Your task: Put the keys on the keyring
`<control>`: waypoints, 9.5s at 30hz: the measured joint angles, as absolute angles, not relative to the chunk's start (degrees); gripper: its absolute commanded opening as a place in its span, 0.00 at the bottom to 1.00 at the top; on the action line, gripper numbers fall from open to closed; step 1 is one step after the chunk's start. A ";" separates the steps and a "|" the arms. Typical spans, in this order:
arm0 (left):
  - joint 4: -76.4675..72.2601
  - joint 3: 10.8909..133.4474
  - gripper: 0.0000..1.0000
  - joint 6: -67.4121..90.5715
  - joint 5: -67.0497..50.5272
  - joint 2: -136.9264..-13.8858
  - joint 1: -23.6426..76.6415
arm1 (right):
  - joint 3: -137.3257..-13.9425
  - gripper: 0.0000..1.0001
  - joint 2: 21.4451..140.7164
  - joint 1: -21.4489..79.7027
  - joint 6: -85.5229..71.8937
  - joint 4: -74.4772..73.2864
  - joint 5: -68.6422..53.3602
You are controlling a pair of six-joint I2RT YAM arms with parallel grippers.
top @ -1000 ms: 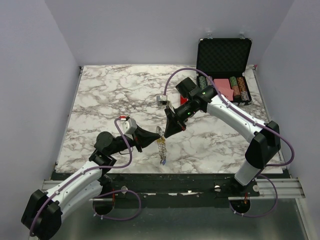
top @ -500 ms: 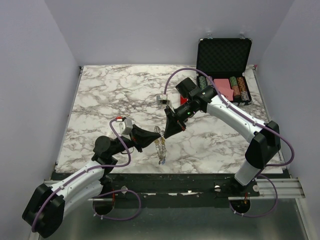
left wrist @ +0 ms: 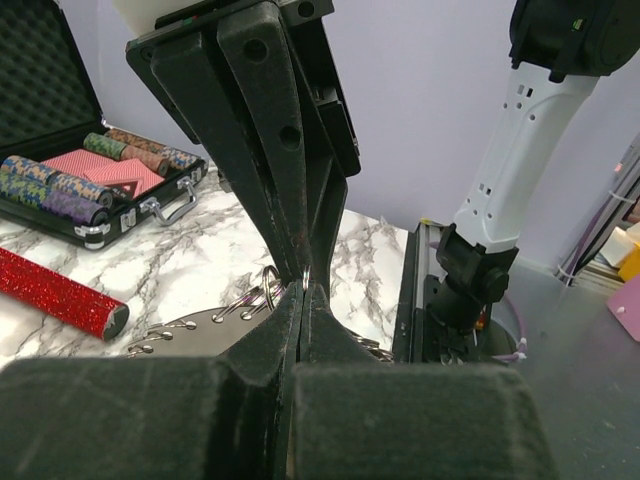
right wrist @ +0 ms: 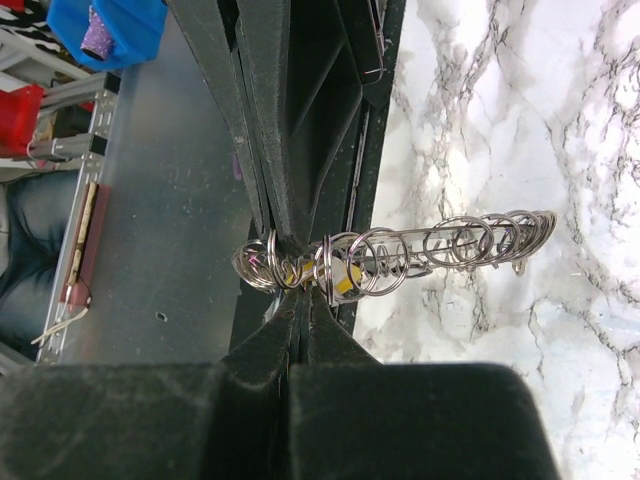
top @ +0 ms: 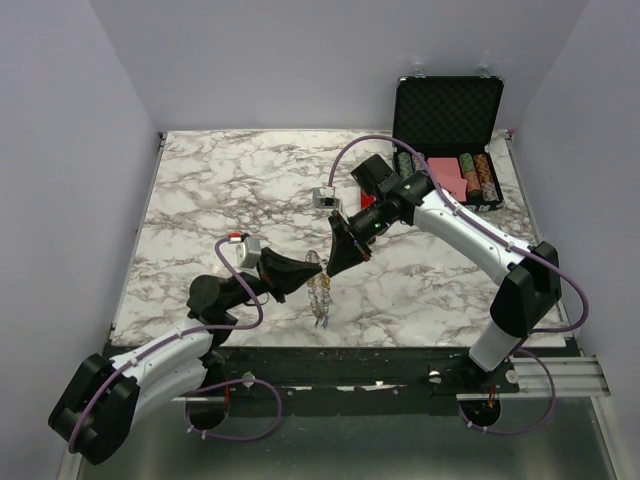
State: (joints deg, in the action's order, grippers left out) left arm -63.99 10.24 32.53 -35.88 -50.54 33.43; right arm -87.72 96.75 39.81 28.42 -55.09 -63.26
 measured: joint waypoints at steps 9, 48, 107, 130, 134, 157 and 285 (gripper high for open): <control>-66.61 9.80 0.00 33.41 -35.81 -51.33 33.43 | -87.72 0.09 96.77 39.81 27.90 -54.89 -64.05; -59.02 9.72 0.00 30.94 -35.53 -47.37 33.43 | -91.44 0.38 96.75 38.87 31.38 -57.95 -68.55; -22.48 21.54 0.58 16.19 -33.34 -34.41 33.82 | -104.92 0.00 101.25 43.24 54.48 -73.65 -43.79; -19.20 25.82 0.34 -5.48 -25.65 -45.34 45.47 | -107.53 0.00 101.25 48.27 60.29 -76.55 -29.54; -20.93 25.80 0.31 -6.28 -22.52 -45.34 45.78 | -107.53 0.00 101.25 48.31 60.27 -76.55 -29.56; -22.15 26.57 0.00 -7.88 -20.62 -50.52 46.15 | -107.66 0.00 101.25 48.31 59.99 -76.66 -30.85; -63.40 6.24 0.00 23.79 -18.57 -41.41 37.82 | -97.56 0.00 98.59 41.89 21.96 -55.94 -59.35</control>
